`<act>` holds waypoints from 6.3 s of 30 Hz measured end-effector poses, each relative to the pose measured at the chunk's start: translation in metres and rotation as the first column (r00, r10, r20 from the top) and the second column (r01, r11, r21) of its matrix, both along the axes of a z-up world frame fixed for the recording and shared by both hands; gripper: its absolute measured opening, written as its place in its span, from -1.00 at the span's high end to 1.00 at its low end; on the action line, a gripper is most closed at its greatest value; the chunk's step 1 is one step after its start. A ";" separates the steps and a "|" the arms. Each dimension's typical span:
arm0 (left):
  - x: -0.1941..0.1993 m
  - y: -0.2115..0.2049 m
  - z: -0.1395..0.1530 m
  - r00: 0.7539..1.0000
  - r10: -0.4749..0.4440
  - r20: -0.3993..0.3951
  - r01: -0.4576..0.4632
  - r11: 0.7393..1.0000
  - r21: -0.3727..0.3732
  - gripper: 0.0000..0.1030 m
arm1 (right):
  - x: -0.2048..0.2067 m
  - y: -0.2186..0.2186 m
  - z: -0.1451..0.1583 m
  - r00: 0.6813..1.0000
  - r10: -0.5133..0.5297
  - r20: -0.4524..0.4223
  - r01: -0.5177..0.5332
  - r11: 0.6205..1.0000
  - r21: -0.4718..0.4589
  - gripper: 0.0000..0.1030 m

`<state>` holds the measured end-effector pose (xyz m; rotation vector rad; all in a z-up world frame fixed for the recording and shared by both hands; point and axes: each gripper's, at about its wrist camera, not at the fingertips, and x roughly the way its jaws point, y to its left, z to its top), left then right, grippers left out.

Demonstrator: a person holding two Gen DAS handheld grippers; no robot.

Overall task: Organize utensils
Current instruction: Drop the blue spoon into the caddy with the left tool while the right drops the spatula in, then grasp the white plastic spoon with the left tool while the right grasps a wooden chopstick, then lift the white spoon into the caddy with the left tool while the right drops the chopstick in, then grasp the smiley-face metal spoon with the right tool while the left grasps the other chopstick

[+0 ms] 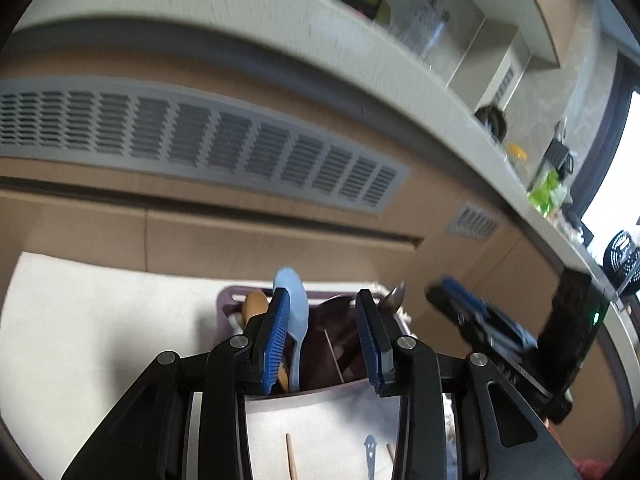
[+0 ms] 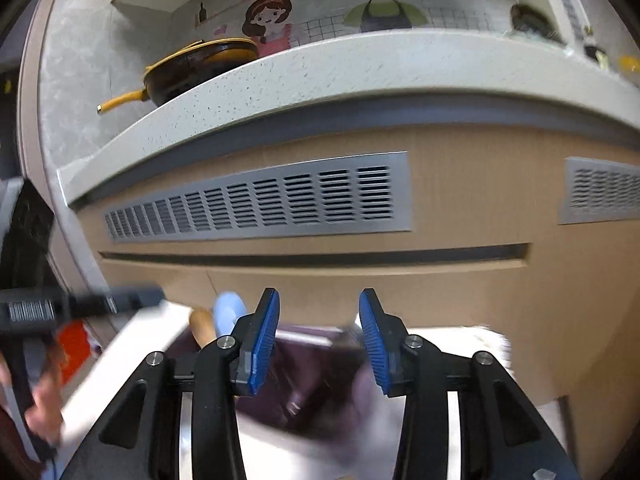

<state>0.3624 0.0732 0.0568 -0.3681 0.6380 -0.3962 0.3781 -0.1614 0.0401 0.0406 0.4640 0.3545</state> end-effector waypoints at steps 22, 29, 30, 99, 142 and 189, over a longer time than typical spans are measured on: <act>-0.126 -0.007 -0.116 0.962 0.113 -0.251 -0.051 0.970 0.239 0.25 | -0.129 -0.012 -0.099 0.916 -0.101 -0.389 -0.041 0.940 -0.340 0.24; -0.139 -0.006 -0.123 0.956 0.102 -0.275 -0.037 0.972 0.232 0.25 | -0.127 -0.012 -0.116 0.885 -0.055 -0.462 -0.049 0.977 -0.210 0.44; -0.139 -0.006 -0.123 0.955 0.104 -0.277 -0.037 0.971 0.235 0.25 | -0.124 -0.011 -0.118 0.879 -0.061 -0.474 -0.042 0.978 -0.204 0.47; -0.147 -0.026 -0.091 0.972 0.106 -0.210 -0.050 0.966 0.253 0.32 | -0.130 0.008 -0.094 0.928 -0.009 -0.374 -0.096 0.960 -0.263 0.91; -0.085 -0.020 0.094 0.776 0.225 0.589 -0.259 0.966 -0.028 0.31 | -0.093 0.020 0.173 0.954 0.005 0.300 0.018 0.997 -0.073 0.92; -0.151 0.004 -0.114 0.961 0.231 -0.154 -0.195 0.956 0.218 -0.10 | -0.167 0.003 -0.108 0.865 0.077 -0.496 -0.137 0.987 -0.086 0.24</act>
